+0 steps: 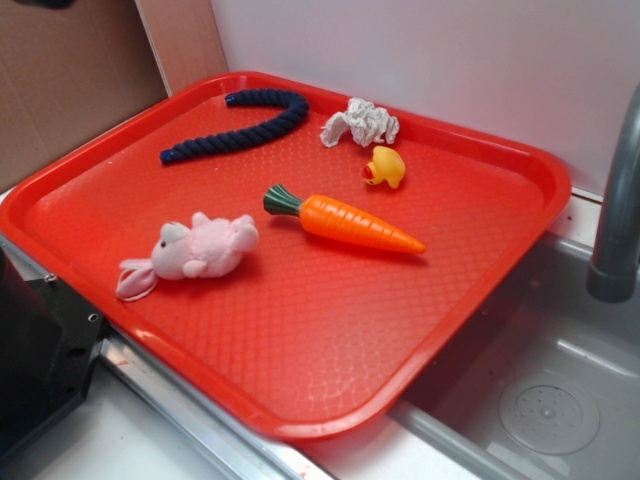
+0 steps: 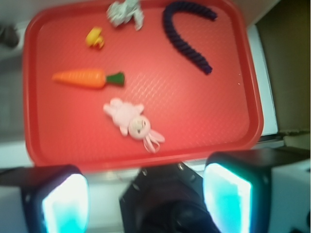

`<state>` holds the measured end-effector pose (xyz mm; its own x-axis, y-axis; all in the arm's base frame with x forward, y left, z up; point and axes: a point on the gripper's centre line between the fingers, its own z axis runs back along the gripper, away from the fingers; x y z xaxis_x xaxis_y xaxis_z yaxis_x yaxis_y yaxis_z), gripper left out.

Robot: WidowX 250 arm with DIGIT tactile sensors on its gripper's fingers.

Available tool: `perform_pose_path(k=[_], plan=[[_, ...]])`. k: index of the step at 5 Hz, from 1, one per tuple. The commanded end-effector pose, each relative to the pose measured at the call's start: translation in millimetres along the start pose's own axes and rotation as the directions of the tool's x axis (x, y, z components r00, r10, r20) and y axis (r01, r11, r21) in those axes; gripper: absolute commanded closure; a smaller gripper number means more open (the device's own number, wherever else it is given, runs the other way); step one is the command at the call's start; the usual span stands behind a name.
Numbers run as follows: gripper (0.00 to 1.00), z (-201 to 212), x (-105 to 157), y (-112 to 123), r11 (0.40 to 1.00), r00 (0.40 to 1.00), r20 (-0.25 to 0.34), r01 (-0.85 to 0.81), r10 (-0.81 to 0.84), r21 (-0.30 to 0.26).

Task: Grab the yellow duck.

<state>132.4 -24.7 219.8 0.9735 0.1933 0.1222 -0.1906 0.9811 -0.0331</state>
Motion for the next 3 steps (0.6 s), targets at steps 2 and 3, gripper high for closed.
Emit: perform_pose_path(k=[2, 3], plan=[[0.0, -51.0, 70.5, -32.1, 0.902, 0.883, 0.181, -0.424, 0.433, -0.089], [0.0, -70.7, 88.6, -50.6, 0.881, 0.857, 0.204, -0.464, 0.473, -0.093]])
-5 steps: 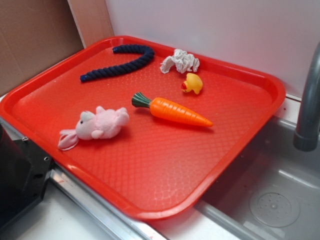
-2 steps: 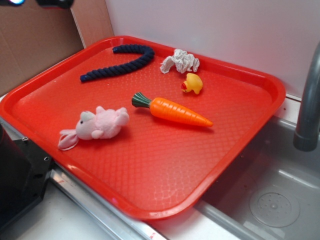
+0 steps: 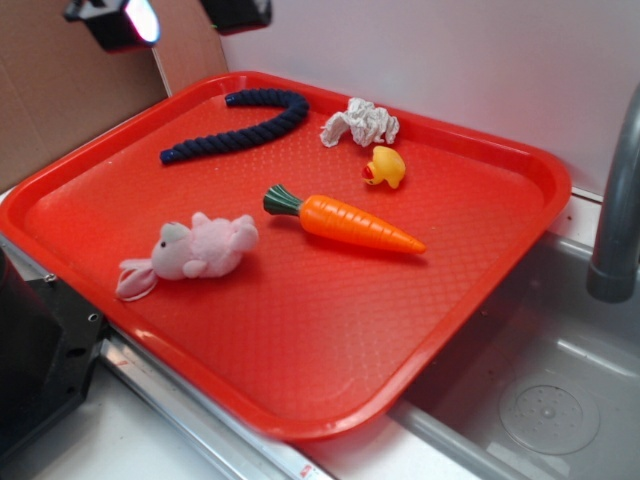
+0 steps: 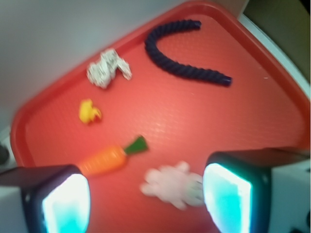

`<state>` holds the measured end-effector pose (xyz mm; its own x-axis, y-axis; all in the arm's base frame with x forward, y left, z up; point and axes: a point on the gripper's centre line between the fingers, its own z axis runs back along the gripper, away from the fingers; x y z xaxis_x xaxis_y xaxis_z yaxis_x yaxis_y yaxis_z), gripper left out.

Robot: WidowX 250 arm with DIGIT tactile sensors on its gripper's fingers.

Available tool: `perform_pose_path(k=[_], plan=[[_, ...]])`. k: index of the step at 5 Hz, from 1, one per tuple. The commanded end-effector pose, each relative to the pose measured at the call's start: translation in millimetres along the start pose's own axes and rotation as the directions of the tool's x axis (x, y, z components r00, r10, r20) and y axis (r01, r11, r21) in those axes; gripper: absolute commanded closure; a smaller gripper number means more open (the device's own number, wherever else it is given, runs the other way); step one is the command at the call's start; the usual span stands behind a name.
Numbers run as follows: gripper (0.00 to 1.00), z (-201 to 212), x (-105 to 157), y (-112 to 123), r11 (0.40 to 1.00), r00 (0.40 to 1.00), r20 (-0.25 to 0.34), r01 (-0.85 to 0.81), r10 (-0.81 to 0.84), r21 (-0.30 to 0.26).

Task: Grab the yellow duck.

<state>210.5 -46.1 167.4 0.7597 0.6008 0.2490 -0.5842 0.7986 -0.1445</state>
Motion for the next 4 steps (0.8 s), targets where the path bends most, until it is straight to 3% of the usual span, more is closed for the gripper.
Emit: perform_pose_path(k=[1, 2, 4], plan=[[0.0, -38.4, 21.4, -44.7, 0.996, 0.996, 0.047, -0.076, 0.078, -0.042], [0.0, -65.4, 30.2, -60.5, 0.994, 0.993, 0.062, -0.106, 0.105, 0.009], [0.0, -98.0, 37.7, -78.1, 0.993, 0.994, 0.02, -0.11, 0.109, 0.048]])
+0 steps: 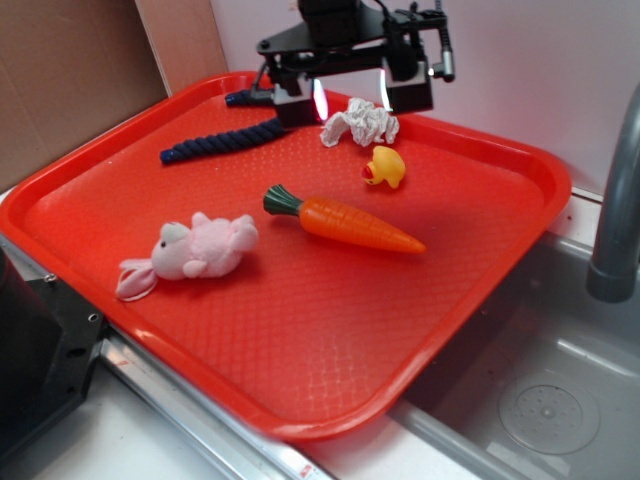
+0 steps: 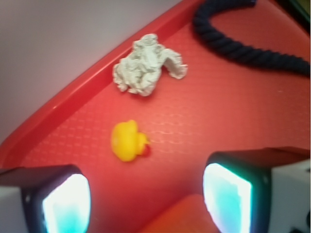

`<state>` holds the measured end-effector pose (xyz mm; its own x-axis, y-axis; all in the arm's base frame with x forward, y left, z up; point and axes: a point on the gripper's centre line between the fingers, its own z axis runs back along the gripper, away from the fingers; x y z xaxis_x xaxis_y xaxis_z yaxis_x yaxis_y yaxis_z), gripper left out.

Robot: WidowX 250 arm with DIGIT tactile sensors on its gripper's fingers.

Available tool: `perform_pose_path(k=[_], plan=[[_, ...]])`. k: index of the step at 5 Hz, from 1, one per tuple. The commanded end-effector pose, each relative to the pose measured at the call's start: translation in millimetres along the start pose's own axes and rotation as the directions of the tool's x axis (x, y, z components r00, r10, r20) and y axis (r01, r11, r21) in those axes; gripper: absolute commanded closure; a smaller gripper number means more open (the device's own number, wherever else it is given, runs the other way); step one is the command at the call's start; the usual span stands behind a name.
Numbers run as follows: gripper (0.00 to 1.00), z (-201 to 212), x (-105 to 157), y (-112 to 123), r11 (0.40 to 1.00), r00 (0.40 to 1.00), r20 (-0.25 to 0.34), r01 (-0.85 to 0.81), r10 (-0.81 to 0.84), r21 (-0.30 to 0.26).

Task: Grab the yellow duck.

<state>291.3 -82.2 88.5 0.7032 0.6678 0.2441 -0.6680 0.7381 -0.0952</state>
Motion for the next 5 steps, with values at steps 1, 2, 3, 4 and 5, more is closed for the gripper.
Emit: perform_pose_path(k=[1, 2, 3, 4, 5], plan=[[0.0, -12.9, 17.1, -14.4, 0.999, 0.999, 0.013, -0.045, 0.044, 0.011], [0.0, -31.7, 22.1, -12.0, 0.997, 0.998, 0.002, -0.061, 0.061, 0.052], [0.0, -43.5, 19.6, -6.7, 0.994, 0.997, 0.002, -0.077, 0.077, 0.081], [0.0, -52.2, 18.6, -5.2, 0.992, 0.997, -0.001, -0.075, 0.076, 0.102], [1.0, -57.1, 17.2, -3.7, 0.989, 0.997, -0.003, -0.082, 0.083, 0.123]])
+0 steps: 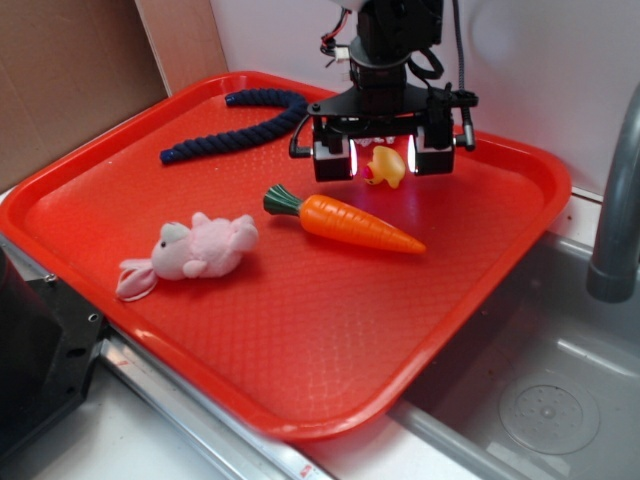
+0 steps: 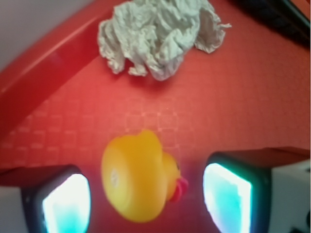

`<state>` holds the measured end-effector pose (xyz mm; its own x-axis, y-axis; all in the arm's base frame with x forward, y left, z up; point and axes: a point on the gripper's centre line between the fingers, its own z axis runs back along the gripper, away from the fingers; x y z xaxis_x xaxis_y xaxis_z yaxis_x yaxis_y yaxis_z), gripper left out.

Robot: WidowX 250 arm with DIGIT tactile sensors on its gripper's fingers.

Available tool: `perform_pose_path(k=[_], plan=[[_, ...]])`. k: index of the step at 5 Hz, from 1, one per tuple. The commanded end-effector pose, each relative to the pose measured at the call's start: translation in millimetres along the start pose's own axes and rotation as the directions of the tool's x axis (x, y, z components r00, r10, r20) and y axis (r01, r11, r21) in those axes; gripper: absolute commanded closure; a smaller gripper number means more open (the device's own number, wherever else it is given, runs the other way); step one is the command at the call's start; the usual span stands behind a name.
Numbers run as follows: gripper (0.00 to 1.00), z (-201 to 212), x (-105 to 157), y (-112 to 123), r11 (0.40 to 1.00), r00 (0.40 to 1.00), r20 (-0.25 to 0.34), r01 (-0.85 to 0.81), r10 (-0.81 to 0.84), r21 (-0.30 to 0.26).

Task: Grab the yellow duck.

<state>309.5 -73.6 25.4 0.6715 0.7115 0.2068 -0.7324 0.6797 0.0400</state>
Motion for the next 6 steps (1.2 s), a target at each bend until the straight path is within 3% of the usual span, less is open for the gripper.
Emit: perform_pose_path(k=[1, 2, 3, 4, 5, 6], plan=[[1.0, 6.1, 16.4, -5.1, 0.999, 0.999, 0.03, -0.029, 0.03, -0.021], [1.0, 7.1, 19.3, -4.3, 1.0, 0.999, 0.04, -0.025, 0.026, -0.014], [1.0, 30.6, 32.2, 2.6, 0.982, 0.983, -0.061, 0.166, -0.172, -0.085], [1.0, 62.9, 43.6, 20.1, 0.944, 0.945, -0.107, 0.293, -0.31, -0.152], [1.0, 82.3, 49.4, 37.1, 0.921, 0.921, -0.118, 0.349, -0.371, -0.171], [1.0, 107.6, 49.6, 67.6, 0.916, 0.921, -0.077, 0.366, -0.382, -0.165]])
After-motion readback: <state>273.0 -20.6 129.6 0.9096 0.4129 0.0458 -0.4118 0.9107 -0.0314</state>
